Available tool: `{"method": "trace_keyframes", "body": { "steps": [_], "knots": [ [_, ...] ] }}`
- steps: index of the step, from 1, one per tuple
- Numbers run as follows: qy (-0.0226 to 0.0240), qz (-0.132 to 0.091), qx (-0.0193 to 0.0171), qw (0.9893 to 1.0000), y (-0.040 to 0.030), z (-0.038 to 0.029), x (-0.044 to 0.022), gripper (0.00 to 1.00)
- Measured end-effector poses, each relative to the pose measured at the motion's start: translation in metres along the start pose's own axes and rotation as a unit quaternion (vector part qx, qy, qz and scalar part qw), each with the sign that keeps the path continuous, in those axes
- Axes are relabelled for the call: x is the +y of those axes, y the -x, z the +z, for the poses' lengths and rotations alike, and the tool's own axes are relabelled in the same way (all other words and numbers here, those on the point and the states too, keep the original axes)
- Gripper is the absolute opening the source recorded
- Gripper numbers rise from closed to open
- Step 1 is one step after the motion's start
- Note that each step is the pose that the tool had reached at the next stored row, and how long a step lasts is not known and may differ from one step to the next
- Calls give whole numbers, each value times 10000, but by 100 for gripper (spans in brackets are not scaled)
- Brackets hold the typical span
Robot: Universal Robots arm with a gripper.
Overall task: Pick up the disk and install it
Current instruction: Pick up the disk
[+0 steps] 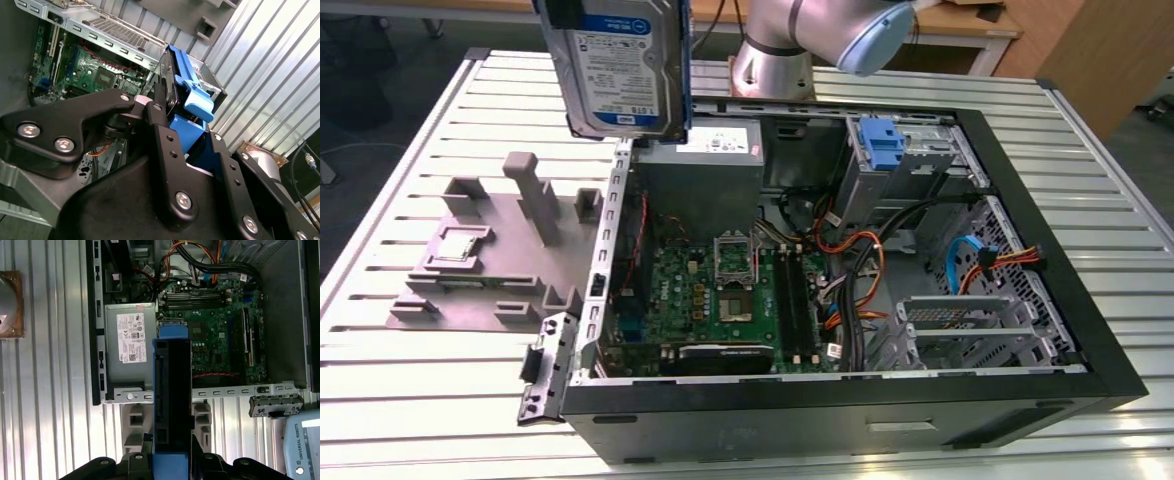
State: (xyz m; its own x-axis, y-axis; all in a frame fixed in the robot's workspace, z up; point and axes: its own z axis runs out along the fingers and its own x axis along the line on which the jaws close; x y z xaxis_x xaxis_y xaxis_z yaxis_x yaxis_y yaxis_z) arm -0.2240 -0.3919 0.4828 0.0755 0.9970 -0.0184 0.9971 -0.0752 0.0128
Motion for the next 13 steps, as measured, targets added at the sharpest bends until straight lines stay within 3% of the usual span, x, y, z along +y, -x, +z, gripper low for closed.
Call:
{"method": "trace_keyframes", "body": {
  "steps": [13],
  "knots": [
    [1, 0, 0, 10000, -10, 5, 272, 37]
  ]
}}
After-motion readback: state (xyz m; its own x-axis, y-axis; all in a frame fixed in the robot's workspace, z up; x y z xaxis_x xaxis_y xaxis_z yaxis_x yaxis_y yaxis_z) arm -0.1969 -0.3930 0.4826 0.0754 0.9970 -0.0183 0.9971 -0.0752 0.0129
